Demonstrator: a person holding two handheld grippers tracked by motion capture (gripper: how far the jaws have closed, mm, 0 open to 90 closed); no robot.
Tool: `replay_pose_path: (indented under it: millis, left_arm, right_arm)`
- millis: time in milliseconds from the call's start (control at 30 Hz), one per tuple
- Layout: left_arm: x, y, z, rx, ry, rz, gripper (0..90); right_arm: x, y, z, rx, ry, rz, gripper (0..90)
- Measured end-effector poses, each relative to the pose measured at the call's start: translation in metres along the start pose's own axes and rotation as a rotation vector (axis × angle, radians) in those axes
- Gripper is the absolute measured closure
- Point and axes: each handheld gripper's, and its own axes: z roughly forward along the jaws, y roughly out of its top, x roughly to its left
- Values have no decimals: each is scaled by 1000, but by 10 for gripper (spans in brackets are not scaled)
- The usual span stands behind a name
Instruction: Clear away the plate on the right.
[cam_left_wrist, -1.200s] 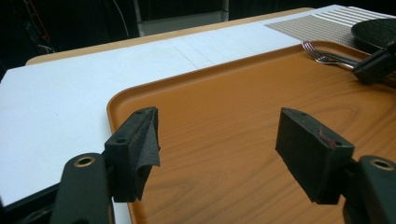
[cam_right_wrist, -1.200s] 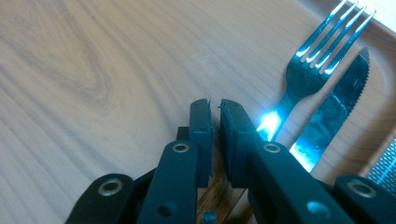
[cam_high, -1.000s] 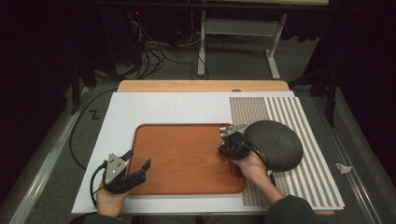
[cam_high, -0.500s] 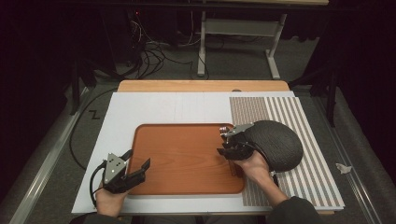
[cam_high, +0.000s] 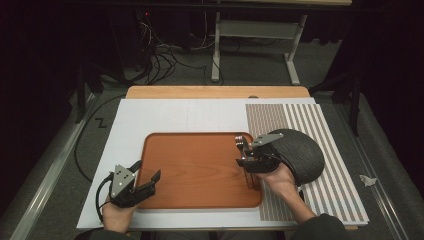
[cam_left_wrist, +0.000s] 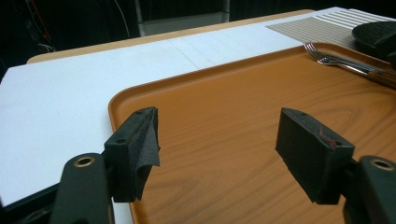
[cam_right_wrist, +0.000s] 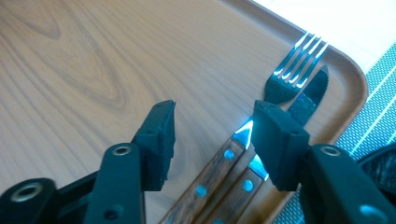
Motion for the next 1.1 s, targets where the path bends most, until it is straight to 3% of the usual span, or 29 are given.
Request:
replay_pose_path:
  millis: [233,567,733,800,1100]
  left_arm:
    - [2,0,1,2,-1,-6,298]
    - [-2,0,0,2,3,5,299]
    - [-1,0,1,4,2,0,300]
    - [-1,0,0,1,1,5,300]
    - [-2,0,-1,-3,0,3,300]
  right_arm:
    - [-1,-6,-11,-35,-12,-12,485]
    - [-3,-29,-32,-91,-48,-13,458]
    - [-5,-38,-41,-176,-54,29,477]
    - [-4,-39,-44,-190,-69,20,477]
    - [-4,-58,-57,-200,-86,26,441]
